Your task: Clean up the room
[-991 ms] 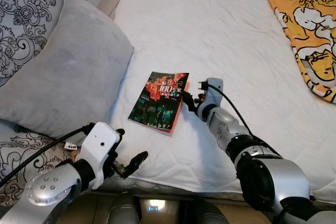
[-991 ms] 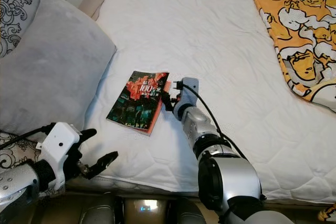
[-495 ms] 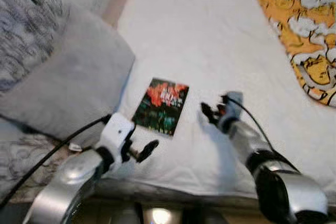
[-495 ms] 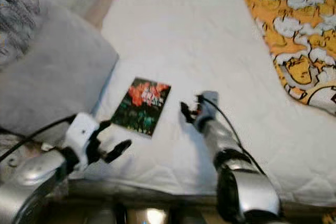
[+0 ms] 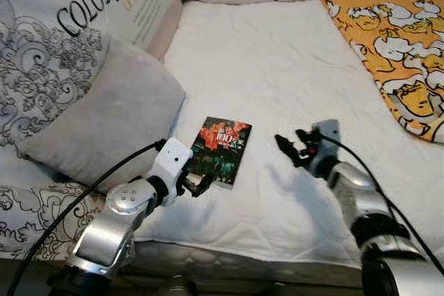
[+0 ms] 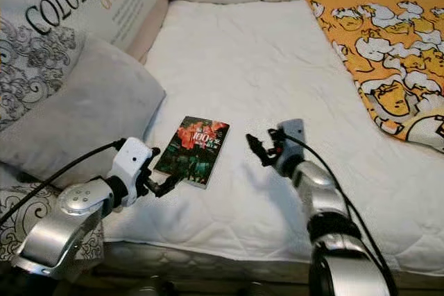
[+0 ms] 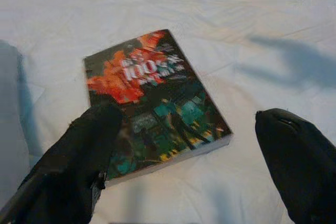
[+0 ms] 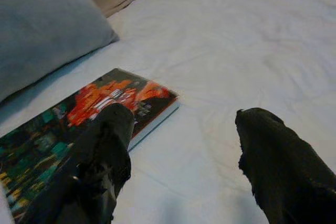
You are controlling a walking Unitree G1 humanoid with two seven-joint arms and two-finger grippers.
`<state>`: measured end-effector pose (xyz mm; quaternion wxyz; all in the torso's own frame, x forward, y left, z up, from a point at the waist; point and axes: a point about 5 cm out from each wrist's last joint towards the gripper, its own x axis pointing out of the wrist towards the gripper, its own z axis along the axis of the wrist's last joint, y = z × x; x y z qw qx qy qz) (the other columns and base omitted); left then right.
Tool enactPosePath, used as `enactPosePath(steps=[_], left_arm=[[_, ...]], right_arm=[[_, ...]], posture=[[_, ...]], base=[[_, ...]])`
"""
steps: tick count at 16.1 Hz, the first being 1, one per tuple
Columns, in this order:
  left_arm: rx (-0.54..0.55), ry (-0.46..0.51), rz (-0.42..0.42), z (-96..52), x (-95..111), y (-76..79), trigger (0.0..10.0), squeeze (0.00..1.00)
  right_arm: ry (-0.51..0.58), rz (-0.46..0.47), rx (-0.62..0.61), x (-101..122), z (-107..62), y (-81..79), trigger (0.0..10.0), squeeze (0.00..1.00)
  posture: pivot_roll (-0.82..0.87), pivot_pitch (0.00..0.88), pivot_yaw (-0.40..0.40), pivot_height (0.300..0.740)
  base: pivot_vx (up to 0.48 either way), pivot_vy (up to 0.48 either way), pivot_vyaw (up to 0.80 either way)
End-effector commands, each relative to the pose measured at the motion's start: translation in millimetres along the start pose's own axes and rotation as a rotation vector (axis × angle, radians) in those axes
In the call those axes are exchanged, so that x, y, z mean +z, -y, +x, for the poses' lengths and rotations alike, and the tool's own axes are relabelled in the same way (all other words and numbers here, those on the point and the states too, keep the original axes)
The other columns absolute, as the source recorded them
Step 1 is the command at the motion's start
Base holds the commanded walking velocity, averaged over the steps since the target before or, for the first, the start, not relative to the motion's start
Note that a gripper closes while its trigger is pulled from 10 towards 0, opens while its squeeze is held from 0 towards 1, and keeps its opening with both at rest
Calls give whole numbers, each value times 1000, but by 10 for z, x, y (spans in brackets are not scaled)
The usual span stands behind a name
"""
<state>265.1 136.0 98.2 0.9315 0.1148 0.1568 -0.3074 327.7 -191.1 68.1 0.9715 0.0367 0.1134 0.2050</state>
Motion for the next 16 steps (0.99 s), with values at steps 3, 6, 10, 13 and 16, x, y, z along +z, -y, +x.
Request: enactPosePath(steps=[3,6,10,13,16], left_arm=[[289,92,-93,12,50,-257,10000,0],[442,82,-188,-40,-58,-358,10000,0],[529,98,-170,-93,-86,-396,10000,0],[567,80,-153,-128,-125,-450,10000,0],[596,69,-120,-177,-141,-518,10000,0]], right_arm=[[34,55,-175,-5,-103,80,10000,0],[27,82,-309,-114,-142,16,10000,0],[23,68,-317,-176,-77,-262,10000,0],[98,115,-365,-100,-75,-344,10000,0],[68,69,-352,-177,-98,-379,10000,0]], posture=[[-36,0,42,740],[-55,0,45,740],[-27,0,14,740],[-10,0,-1,740],[13,0,6,740]], base=[[0,0,0],[0,0,0],[0,-132,0],[0,-314,0],[0,-316,0]])
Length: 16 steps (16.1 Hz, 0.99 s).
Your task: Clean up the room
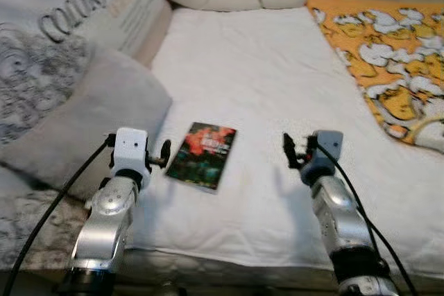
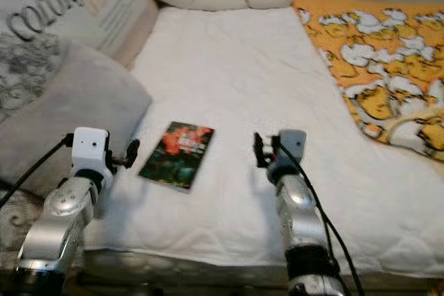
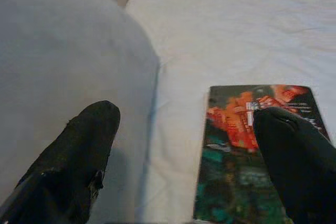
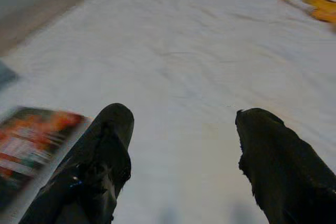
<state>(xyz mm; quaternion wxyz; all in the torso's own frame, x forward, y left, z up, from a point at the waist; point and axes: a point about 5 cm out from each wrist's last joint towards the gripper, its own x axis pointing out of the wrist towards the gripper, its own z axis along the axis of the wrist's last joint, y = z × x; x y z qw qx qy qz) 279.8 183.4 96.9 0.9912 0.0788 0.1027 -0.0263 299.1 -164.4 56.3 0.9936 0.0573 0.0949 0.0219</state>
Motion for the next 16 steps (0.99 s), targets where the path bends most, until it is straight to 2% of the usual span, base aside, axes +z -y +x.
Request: enactPosePath(steps=[1,4,8,12,16], left_arm=[[43,-5,25,-8,-6,-109,10000,0],[58,-11,13,12,-7,-127,10000,0],[35,-3,15,43,-17,-65,10000,0],[24,1,35,65,-23,-69,10000,0],[34,21,28,122,22,-75,10000,0]], right_arm=[[6,15,-7,-1,0,-22,10000,0],[32,4,4,79,25,-20,10000,0],[52,-24,21,136,53,-59,10000,0],[41,-4,25,113,68,-74,10000,0],[39,-37,38,111,89,-115,10000,0]], posture=[[18,0,5,740],[14,0,8,740],[-13,0,5,740],[-6,0,-6,740],[-15,0,-8,740]], base=[[0,-319,0],[0,-315,0],[0,-291,0],[0,-284,0],[0,-280,0]])
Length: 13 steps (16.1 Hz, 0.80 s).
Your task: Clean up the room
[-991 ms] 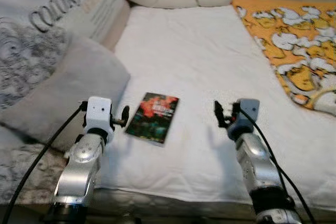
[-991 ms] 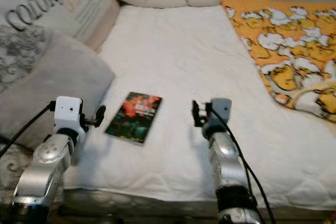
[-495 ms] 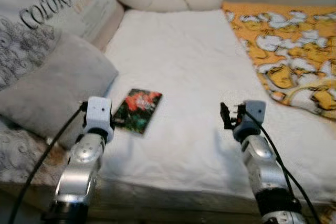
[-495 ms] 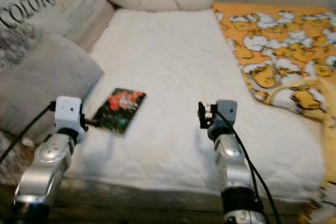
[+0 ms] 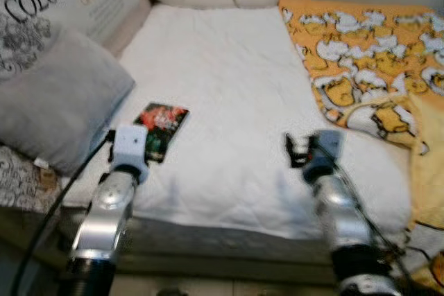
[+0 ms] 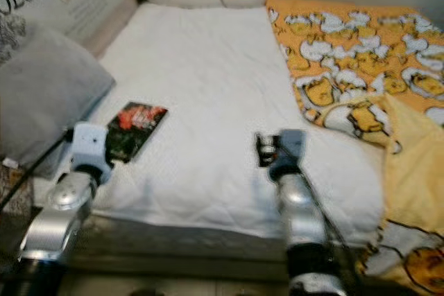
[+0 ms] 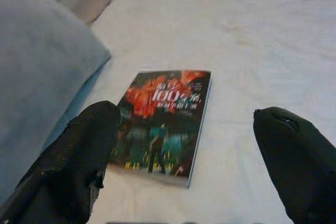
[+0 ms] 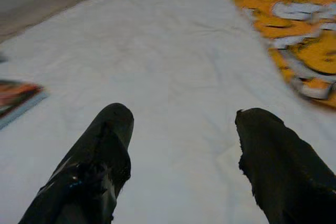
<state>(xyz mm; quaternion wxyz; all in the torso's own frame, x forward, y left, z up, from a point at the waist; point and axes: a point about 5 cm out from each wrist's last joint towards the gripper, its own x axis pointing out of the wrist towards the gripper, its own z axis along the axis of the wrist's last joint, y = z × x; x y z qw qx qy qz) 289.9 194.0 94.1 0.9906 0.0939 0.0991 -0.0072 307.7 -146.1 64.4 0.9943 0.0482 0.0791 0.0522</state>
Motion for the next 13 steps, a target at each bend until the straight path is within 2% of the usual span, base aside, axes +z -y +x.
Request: enactPosePath(steps=[1,5,13], left_arm=[[-7,21,-1,30,53,45,10000,0],[-34,32,3,54,54,94,10000,0],[-35,41,8,68,58,84,10000,0]], right_arm=[[13,-21,-16,45,17,66,10000,0],[14,-31,-6,73,51,42,10000,0],[1,-14,5,48,58,-4,10000,0]], posture=[[-20,0,-5,740],[-34,0,-6,740],[-31,0,-11,740]], base=[[0,-277,0],[0,-275,0],[0,-273,0]])
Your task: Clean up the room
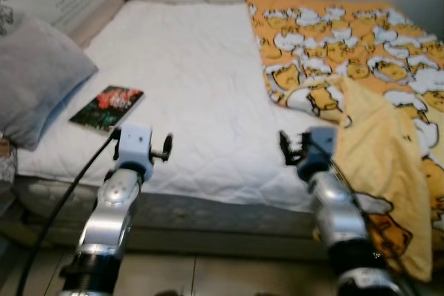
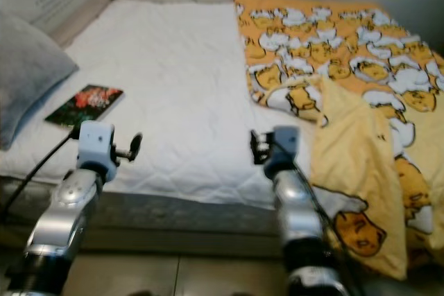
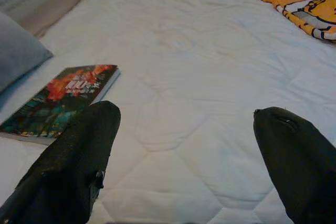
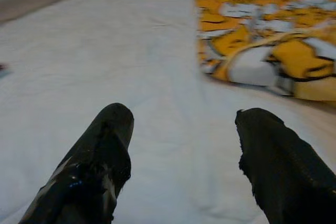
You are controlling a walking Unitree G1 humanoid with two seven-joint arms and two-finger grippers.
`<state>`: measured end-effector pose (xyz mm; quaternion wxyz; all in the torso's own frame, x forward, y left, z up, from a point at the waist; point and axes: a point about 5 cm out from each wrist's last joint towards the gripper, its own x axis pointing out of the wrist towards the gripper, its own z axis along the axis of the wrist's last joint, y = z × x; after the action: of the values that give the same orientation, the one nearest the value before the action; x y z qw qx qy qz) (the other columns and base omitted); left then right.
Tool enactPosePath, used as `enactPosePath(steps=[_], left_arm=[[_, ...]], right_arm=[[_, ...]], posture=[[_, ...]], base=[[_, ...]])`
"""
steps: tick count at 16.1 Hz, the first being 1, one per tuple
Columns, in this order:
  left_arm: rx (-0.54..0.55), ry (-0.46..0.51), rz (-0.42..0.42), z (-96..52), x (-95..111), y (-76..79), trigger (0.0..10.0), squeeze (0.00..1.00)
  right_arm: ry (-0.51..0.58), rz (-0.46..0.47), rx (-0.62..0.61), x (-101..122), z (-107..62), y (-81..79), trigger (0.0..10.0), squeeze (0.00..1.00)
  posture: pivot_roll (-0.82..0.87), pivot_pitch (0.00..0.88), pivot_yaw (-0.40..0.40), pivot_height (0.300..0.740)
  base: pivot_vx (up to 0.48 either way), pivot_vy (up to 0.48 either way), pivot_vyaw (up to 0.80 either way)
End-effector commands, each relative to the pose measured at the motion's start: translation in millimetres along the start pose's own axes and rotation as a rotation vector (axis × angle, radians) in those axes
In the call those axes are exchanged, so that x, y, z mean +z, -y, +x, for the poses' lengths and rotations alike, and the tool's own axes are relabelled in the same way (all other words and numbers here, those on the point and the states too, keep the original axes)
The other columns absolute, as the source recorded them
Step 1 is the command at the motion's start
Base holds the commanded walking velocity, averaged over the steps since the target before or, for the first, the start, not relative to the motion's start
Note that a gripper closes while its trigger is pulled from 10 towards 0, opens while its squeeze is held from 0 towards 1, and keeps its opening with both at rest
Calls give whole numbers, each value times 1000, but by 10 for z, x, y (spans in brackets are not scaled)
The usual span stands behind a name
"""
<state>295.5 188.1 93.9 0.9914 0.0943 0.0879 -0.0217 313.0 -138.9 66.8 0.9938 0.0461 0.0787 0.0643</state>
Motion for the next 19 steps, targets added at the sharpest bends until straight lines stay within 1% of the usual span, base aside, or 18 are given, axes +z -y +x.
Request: enactPosePath(steps=[1,2,3,4,7,12,14,18,19], left_arm=[[-12,14,5,13,32,36,10000,0],[-15,14,7,12,29,37,10000,0],[-15,13,8,12,27,34,10000,0],[-14,13,9,13,25,29,10000,0],[-26,20,-4,17,33,52,10000,0],[-65,45,-24,17,71,67,10000,0],[-69,48,-25,17,73,70,10000,0],[-78,45,-24,19,72,70,10000,0],[-81,43,-18,16,69,66,10000,0]], right_arm=[[-1,-8,-18,20,1,63,10000,0],[-1,-24,-21,21,2,68,10000,0],[0,-72,-28,27,5,83,10000,0],[-5,-84,-24,24,7,88,10000,0],[-16,-34,-25,13,11,85,10000,0],[-4,-17,-24,27,22,72,10000,0],[-28,24,-14,4,25,63,10000,0],[-18,5,-15,22,29,70,10000,0],[-21,-9,-17,22,28,76,10000,0]], posture=[[-30,0,-12,740],[-29,0,-13,740],[-29,0,-13,740],[-30,0,-13,740],[-29,0,-15,740],[-26,0,-13,740],[-26,0,-13,740],[-26,0,-15,740],[-26,0,-15,740]], base=[[0,-270,0],[0,-274,0],[0,-274,0],[0,-274,0],[0,-89,0],[0,0,0],[0,0,0],[0,0,-800],[0,0,0]])
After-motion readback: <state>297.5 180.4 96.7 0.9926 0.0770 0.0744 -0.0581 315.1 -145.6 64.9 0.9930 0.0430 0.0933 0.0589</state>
